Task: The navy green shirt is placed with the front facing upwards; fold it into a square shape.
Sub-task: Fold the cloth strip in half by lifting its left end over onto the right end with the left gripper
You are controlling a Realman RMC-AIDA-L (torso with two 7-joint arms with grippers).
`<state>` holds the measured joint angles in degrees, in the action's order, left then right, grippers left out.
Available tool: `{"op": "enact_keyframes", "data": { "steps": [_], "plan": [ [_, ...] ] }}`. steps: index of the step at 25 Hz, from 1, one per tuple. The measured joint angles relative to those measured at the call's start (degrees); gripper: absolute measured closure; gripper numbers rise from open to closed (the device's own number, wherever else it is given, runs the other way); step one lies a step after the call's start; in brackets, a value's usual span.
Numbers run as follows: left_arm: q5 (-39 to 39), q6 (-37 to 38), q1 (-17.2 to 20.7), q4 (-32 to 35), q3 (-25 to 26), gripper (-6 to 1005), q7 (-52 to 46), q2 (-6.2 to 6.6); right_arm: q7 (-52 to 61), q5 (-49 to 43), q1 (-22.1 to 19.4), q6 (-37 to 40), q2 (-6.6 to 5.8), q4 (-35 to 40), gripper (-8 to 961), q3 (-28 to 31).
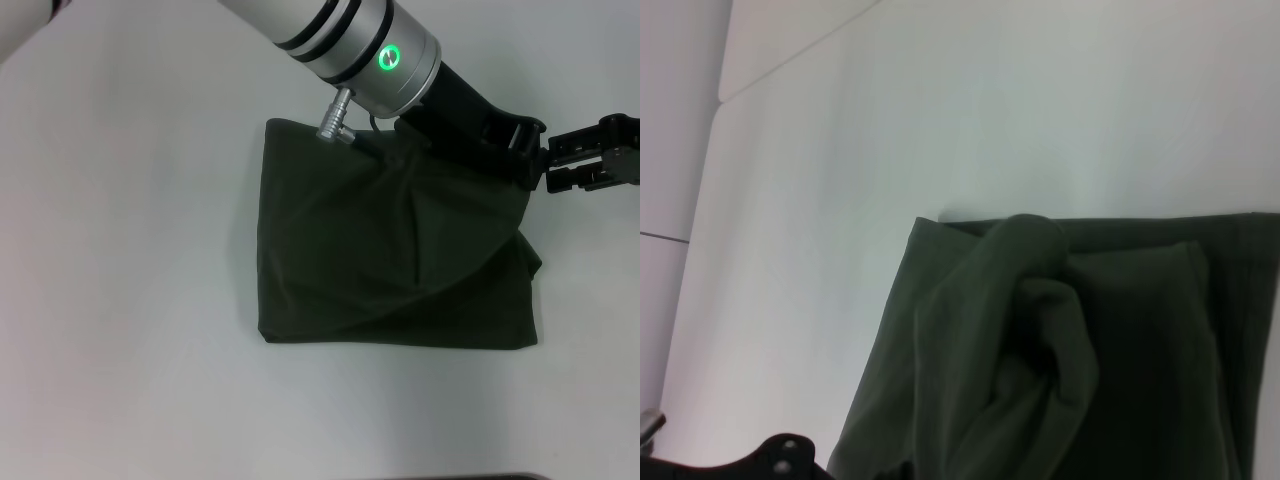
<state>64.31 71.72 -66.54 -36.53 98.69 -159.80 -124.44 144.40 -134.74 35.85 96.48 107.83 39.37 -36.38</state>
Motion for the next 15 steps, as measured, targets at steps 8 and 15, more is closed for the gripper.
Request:
{"op": "enact_keyframes", "data": {
  "steps": [8,15],
  "plan": [
    [0.0,0.7,0.8,1.0,2.2,945,0.2,0.19,0.0,0.0,0.0,0.0,-0.08,0.0,307,0.0],
    [0.0,1.0,1.1,0.8,2.4,753,0.2,0.32,0.0,0.0,0.0,0.0,-0.18,0.0,308,0.0]
  ]
}}
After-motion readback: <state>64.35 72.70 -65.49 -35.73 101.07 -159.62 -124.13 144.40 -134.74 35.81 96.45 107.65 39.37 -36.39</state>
